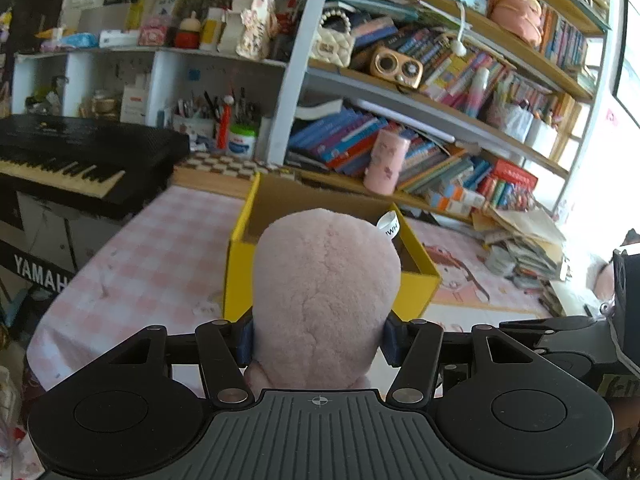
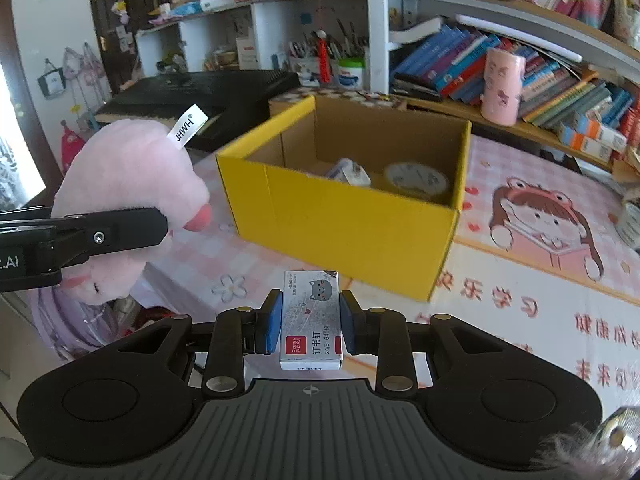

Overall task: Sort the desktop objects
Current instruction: 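Lift the pig and card box and carry both toward the yellow box, then lower both tools into the yellow box and open them to release the items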

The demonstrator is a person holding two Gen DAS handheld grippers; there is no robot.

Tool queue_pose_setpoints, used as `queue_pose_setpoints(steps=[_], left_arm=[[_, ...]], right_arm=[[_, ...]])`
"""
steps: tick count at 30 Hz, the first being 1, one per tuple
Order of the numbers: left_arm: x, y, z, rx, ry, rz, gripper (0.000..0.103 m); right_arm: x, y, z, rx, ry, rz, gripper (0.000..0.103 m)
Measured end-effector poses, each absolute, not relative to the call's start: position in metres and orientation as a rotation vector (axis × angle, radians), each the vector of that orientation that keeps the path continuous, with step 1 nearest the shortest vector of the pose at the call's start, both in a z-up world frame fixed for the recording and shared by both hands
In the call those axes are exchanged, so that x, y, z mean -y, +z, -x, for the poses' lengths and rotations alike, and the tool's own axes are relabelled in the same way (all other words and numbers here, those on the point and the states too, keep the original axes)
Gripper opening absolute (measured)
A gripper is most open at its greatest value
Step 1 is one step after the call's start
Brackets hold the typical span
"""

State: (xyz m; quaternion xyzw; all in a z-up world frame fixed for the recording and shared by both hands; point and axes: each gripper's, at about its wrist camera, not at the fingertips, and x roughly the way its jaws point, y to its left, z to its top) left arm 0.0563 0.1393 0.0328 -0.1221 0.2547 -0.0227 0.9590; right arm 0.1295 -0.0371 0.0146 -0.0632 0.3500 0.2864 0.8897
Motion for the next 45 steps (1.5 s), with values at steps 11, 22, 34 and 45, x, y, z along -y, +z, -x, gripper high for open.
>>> queue_pose_setpoints(steps=[11,22,34,45], left_arm=[[-0.14,0.056,-0.098,-0.443,-0.024,0.205,0.057],[-0.128,0.057,-0.162,-0.423,0.004,0.185,0.057],[-0.119,0.031,-0.23,-0.525,0.085,0.152,0.057],[-0.111,0.002,-0.285,-0.673,0.096,0.05,0.057]], right_arm=[[0.03,0.044,-0.18,-0.63,0.636,0.118,0.027],[0.032,0.052,-0.254,-0.564,0.667,0.188,0.027],[0.024,0.014,-0.323,-0.633,0.742,0.302,0.027],[0.006,-0.021,-0.369,-0.72,0.822,0.482,0.027]])
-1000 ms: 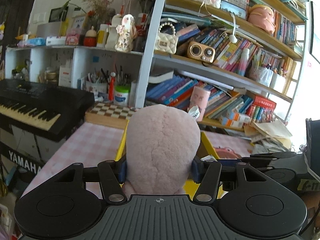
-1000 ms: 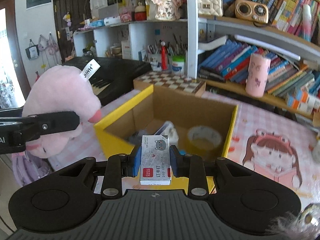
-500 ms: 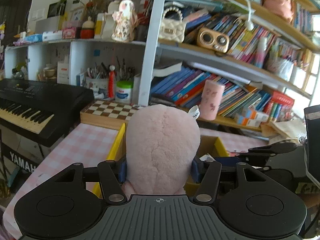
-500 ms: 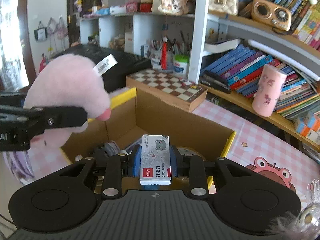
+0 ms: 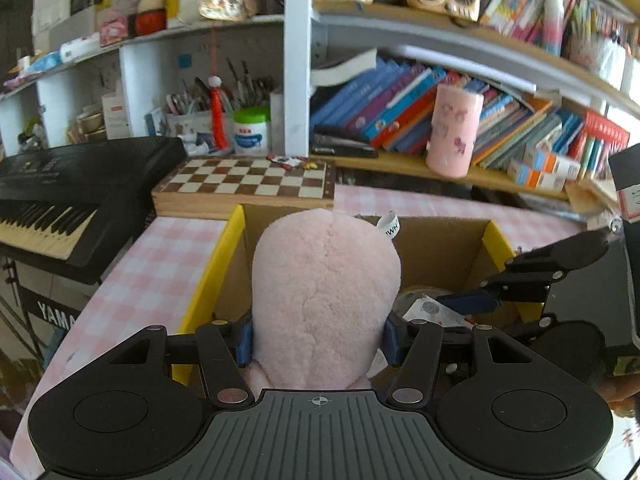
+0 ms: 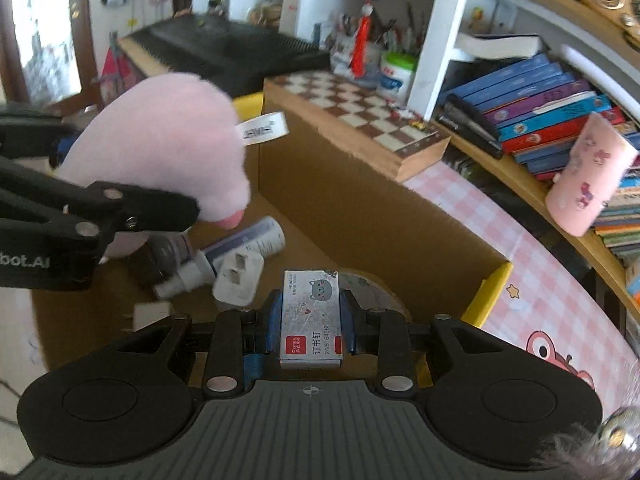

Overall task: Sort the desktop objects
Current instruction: 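Lower both tools into the yellow box and open them to release the items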

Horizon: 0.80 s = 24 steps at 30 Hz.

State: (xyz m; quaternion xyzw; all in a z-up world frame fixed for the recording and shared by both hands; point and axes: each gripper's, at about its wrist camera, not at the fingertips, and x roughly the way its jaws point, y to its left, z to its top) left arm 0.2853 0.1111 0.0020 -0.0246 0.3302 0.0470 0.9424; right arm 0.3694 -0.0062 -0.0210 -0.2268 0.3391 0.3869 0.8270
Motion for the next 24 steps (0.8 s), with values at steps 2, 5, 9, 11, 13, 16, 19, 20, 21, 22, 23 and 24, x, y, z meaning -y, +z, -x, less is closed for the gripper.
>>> queue_pose_setpoints(steps=[2,5,9,11,13,16,19,20,21,22,23,24], left_arm=[[-0.108,0.001,-0.294,-0.684,0.094,0.017,0.058],[-0.107,-0.001,-0.307,-0.706,0.088,-0.017,0.058],[-0.104,-0.008,-0.325,-0.762,0.073,-0.057,0.059],[-0.102,-0.013,-0.329,-0.788,0.068,-0.075,0.059],[-0.099,-0.018,-0.331,-0.811,0.058,-0.083,0.06],[-0.095,-0.019,-0.331,-0.813,0.049,-0.111,0.061],[-0.096,-0.019,-0.332,-0.824,0.049,-0.105,0.064],[-0.096,-0.019,-0.332,-0.827,0.051,-0.103,0.065],[-0.095,-0.019,-0.332,-0.829,0.054,-0.107,0.066],[-0.094,-0.019,-0.332,-0.827,0.061,-0.113,0.068],[-0.093,-0.019,-0.331,-0.825,0.07,-0.119,0.068],[-0.092,-0.019,-0.331,-0.823,0.073,-0.122,0.072]], right_arm=[[0.004,-0.024,-0.372,-0.723,0.833,0.509,0.027],[0.001,-0.025,-0.375,-0.722,0.861,0.547,0.027],[-0.006,-0.028,-0.377,-0.736,0.895,0.623,0.027],[-0.009,-0.029,-0.377,-0.739,0.907,0.665,0.027],[-0.011,-0.03,-0.375,-0.736,0.921,0.705,0.028],[-0.015,-0.032,-0.373,-0.737,0.934,0.751,0.028],[-0.017,-0.034,-0.371,-0.728,0.944,0.796,0.028],[-0.019,-0.034,-0.37,-0.73,0.946,0.806,0.028],[-0.02,-0.035,-0.37,-0.734,0.953,0.82,0.028],[-0.022,-0.036,-0.372,-0.738,0.961,0.829,0.028],[-0.023,-0.036,-0.372,-0.742,0.964,0.834,0.028],[-0.024,-0.037,-0.373,-0.742,0.965,0.838,0.028]])
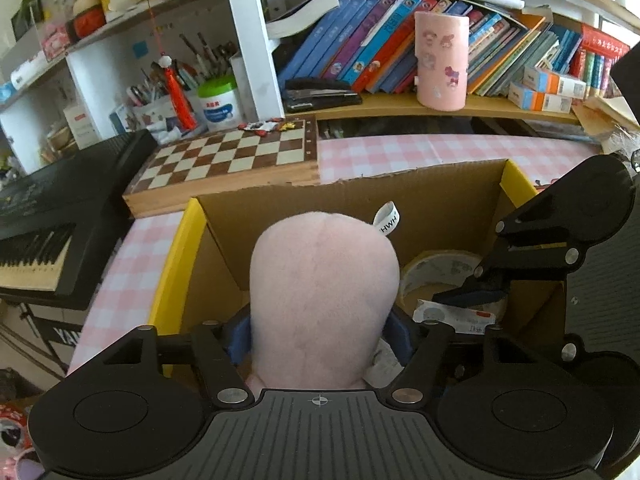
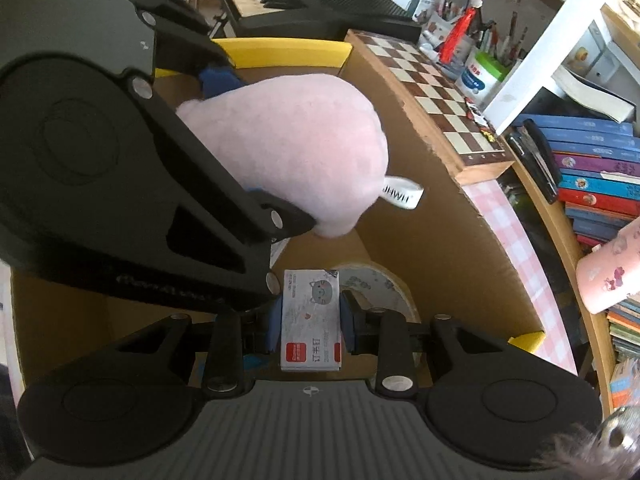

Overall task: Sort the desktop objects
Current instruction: 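Lower both tools into the yellow box and open them to release the items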

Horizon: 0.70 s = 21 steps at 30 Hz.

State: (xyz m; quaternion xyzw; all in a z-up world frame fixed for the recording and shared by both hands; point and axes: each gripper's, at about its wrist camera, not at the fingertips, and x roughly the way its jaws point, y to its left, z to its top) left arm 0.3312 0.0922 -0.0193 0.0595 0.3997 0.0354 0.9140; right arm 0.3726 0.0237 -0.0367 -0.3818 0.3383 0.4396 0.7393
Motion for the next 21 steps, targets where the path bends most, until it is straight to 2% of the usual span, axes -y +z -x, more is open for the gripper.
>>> queue_pose_setpoints(steps=[2,8,12,14,21], left_arm=[[-0.091,-0.018,-0.331,-0.816,0.081,-0.13,0.08],[-0.096,-0.015,-0.329,-0.811,0.119,-0.111,0.087],[-0.098,-0.009,-0.319,-0.78,0.131,-0.105,0.088],[-0.099,-0.005,-0.312,-0.757,0.132,-0.096,0.093],[-0.103,0.014,-0.288,-0.689,0.116,-0.081,0.097]], right_arm=[[-0.025,-0.037,-0.373,-0.741,0.96,0.835,0.028],[-0.022,-0.034,-0.373,-0.722,0.912,0.786,0.037],[-0.02,-0.03,-0.371,-0.696,0.894,0.763,0.055],[-0.015,-0.027,-0.366,-0.649,0.876,0.735,0.064],[0.003,-0.016,-0.351,-0.634,0.804,0.575,0.066]])
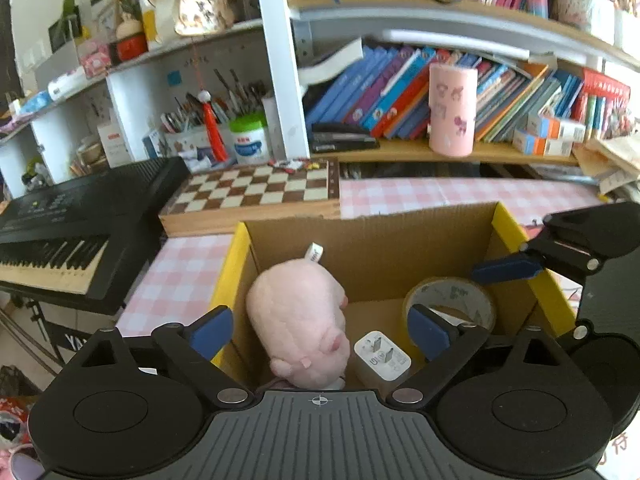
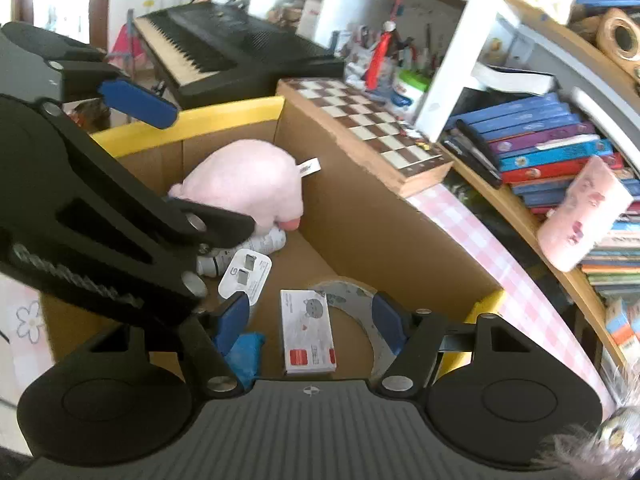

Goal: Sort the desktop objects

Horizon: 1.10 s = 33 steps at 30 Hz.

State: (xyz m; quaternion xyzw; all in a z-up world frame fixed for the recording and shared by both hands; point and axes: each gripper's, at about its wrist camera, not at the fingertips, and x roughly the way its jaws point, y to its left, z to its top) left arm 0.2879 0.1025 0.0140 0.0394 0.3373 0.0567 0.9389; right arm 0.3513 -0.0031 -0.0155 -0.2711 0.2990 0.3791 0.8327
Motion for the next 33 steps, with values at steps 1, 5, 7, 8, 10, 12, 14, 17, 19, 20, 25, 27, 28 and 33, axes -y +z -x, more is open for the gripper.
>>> queue_pose_setpoints(steps=[1,5,7,8,10,12,14,17,19,20,25,27,28,33], left_arm=[[-0.103,0.017,-0.284,-0.676,0.115,-0.074,0.098],[-0.105,0.028,-0.268,-0.634,0.097,-0.054,0.099],[-0.105,0.032,-0.259,-0.618,0.087,-0.053,0.099],[-0.104,0.035,-0.254,-0.61,0.082,-0.053,0.099],[-0.104,0.039,-0.244,-0.592,0.07,-0.051,0.099],[-0.104,0.043,-0.234,-0.575,0.061,-0.045,0.099],[-0.105,0.047,-0.224,-0.562,0.052,-0.038,0.099],[-0.106,0.05,-0.209,-0.541,0.038,-0.029,0.1],[-0.106,0.051,-0.198,-0.532,0.028,-0.027,0.1],[-0.106,0.051,-0.194,-0.528,0.024,-0.025,0.1],[-0.105,0.049,-0.168,-0.518,-0.003,-0.007,0.1],[-0.103,0.046,-0.159,-0.519,-0.017,-0.012,0.1],[-0.101,0.044,-0.154,-0.52,-0.024,-0.02,0.1],[-0.088,0.03,-0.129,-0.543,-0.077,-0.059,0.1]], right_arm=[[0.004,-0.014,-0.349,-0.626,0.794,0.563,0.066],[0.016,-0.002,-0.335,-0.601,0.748,0.501,0.067],[0.021,0.004,-0.329,-0.587,0.722,0.475,0.067],[0.024,0.006,-0.325,-0.581,0.709,0.464,0.067],[0.03,0.012,-0.318,-0.567,0.679,0.438,0.067],[0.037,0.017,-0.311,-0.557,0.644,0.413,0.067],[0.043,0.019,-0.303,-0.55,0.612,0.388,0.067],[0.053,0.024,-0.291,-0.543,0.56,0.352,0.067],[0.057,0.025,-0.282,-0.538,0.525,0.335,0.068],[0.06,0.026,-0.276,-0.533,0.504,0.326,0.068],[0.073,0.028,-0.242,-0.52,0.415,0.269,0.068],[0.077,0.028,-0.226,-0.515,0.379,0.246,0.068],[0.08,0.028,-0.218,-0.514,0.362,0.235,0.068],[0.089,0.019,-0.179,-0.531,0.271,0.18,0.069]])
